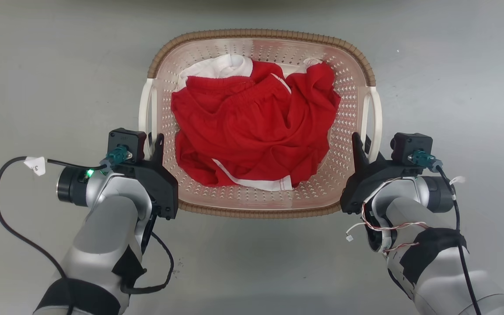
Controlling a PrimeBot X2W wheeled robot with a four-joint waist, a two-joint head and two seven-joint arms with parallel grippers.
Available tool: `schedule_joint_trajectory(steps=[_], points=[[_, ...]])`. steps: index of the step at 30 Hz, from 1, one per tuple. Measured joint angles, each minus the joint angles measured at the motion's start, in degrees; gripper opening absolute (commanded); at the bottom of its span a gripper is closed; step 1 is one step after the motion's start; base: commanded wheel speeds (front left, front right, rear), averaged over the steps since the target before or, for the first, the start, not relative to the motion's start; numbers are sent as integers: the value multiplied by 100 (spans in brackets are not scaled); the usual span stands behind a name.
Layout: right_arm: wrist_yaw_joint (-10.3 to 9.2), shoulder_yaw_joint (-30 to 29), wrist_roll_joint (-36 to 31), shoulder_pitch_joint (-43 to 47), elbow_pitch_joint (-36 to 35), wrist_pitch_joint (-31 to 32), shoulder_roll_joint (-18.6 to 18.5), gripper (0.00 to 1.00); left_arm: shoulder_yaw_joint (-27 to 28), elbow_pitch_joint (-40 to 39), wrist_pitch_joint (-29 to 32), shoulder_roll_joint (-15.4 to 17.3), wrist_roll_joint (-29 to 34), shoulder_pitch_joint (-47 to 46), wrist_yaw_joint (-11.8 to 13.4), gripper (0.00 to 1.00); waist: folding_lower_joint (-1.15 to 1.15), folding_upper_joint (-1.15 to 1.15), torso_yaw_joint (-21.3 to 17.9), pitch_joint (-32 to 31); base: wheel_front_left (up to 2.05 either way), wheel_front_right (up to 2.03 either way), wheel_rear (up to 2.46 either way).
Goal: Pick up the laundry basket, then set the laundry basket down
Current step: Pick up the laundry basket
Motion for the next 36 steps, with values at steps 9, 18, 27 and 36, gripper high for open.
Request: schedule_joint_trajectory(steps=[9, 18, 27, 36], points=[[0, 285, 254, 70, 101, 96, -5, 0, -294, -102, 93, 23, -289, 277, 59, 0, -1, 0, -39, -420, 0, 0, 0], [-1, 625, 536, 425, 227, 286, -10, 0, -655, -169, 283, 26, -636, 770, 154, 0, -1, 0, -78, -1074, 0, 0, 0], [0, 917, 787, 940, 283, 474, 12, 0, -865, -188, 454, 22, -1005, 1340, 234, 0, -2, 0, -93, -1792, 0, 0, 0], [0, 1216, 1025, 1583, 276, 667, 33, 0, -1050, -171, 619, 21, -1344, 1974, 286, 0, -1, -1, -101, -2544, 0, 0, 0]])
